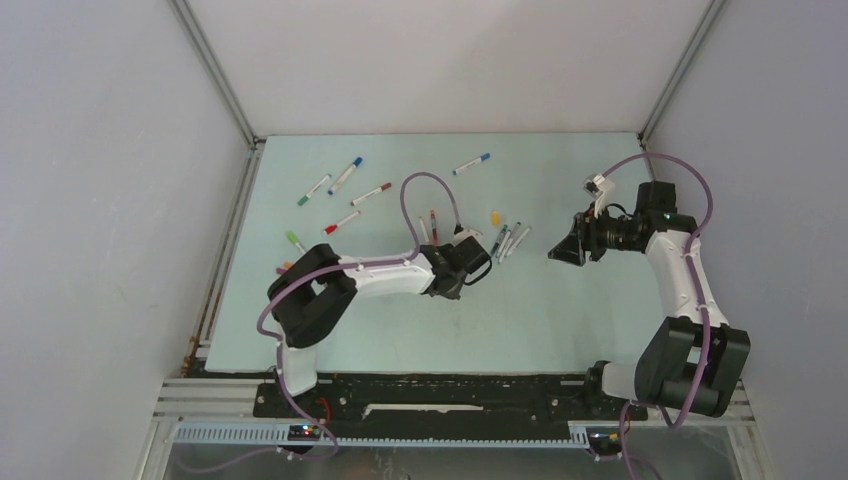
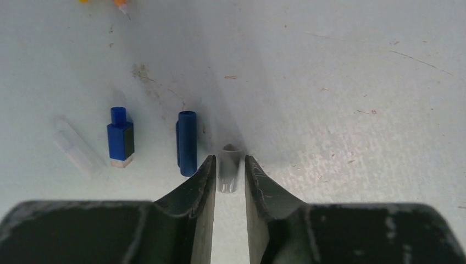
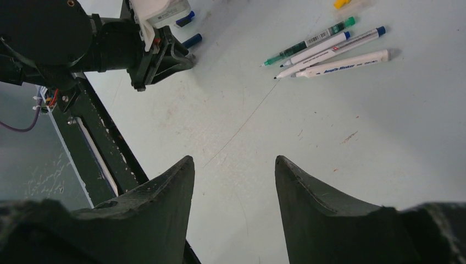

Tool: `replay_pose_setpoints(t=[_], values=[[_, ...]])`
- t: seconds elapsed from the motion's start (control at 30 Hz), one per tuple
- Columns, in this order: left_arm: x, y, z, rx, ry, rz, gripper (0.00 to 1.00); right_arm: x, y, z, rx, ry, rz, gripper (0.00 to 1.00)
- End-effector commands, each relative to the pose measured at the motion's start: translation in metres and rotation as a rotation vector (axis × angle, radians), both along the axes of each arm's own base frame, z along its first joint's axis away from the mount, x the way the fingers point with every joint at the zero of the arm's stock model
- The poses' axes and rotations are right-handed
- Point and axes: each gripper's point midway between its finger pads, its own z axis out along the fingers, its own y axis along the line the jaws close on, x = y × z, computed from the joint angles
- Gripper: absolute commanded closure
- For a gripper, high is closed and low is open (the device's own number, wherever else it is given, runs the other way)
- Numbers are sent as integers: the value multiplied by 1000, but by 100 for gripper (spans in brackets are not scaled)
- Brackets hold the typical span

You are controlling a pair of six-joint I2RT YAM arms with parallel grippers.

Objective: Open the pen caps
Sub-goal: Place the pen cap at the center of the board.

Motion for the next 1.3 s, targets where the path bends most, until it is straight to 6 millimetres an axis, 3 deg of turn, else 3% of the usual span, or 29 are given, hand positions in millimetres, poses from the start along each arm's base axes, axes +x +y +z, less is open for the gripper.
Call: replay_pose_setpoints(t=[0.0, 0.27, 0.47, 0.63, 0.8, 1.0, 1.13, 1.27], values=[[14, -8, 15, -25, -31, 15, 70, 2, 2, 4, 15, -34, 22, 42], [17, -6, 47, -67, -79, 21, 64, 0, 2, 6, 22, -40, 28, 42], [14, 5, 105, -191, -186, 21, 62, -4, 4, 12, 34, -70, 48, 42], [10, 25, 155, -299, -318, 17, 45, -10, 7, 20, 38, -115, 75, 42], [12, 54, 181, -417, -410, 58, 26, -15, 9, 27, 43, -150, 91, 42], [31, 82, 197, -562, -447, 110, 3, -16, 9, 30, 46, -162, 94, 42], [44, 78, 193, -598, -404, 62, 0, -15, 9, 30, 44, -163, 95, 42], [66, 59, 186, -600, -323, -16, 0, -15, 9, 29, 44, -160, 95, 42]])
